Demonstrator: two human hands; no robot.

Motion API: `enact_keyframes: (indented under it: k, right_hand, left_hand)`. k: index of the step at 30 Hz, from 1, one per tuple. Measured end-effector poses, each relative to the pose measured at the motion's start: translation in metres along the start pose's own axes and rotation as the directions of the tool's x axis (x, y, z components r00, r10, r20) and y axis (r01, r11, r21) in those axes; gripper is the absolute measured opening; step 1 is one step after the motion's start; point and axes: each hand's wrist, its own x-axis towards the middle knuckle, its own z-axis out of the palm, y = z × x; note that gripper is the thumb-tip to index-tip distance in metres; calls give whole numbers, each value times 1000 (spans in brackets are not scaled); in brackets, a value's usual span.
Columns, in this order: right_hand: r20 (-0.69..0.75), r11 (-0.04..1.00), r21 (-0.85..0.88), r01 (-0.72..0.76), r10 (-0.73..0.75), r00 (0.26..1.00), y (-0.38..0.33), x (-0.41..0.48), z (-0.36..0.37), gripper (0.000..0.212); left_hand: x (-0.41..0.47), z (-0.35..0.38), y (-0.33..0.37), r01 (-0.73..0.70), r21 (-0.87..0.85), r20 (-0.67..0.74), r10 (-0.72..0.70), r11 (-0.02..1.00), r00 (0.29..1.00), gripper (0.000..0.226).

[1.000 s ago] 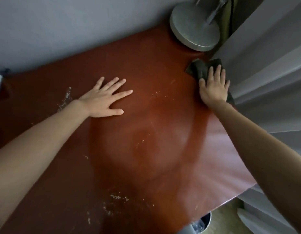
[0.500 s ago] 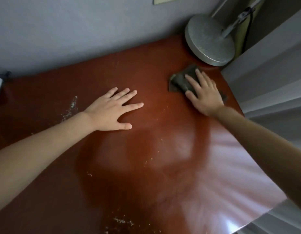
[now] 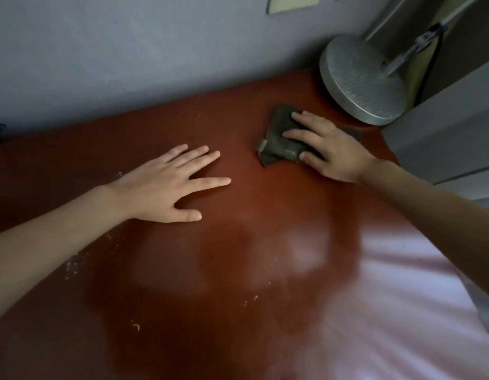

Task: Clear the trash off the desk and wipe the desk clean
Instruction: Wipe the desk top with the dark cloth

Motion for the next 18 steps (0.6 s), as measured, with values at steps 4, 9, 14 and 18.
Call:
enact_keyframes:
  k: [4,9,14,18]
  right_hand:
    - [-59,998,13,-67,68,996,13,61,-8,56]
    - [-22,995,-35,96,-96,995,-20,35,7,52]
    - [-9,985,8,174,-174,985,-21,-22,14,51]
    - [-114,983,92,-158,168,979,1,52,2,51]
  left_hand:
    - [-4,11,-3,35,-86,5,-35,996,999,69]
    - [0,8,-5,11,-131,-10,-13,991,1000,69]
    - [-1,8,-3,35,-82,-19,-37,996,999,70]
    - [-2,7,-1,53,-71,-12,-54,996,998,66]
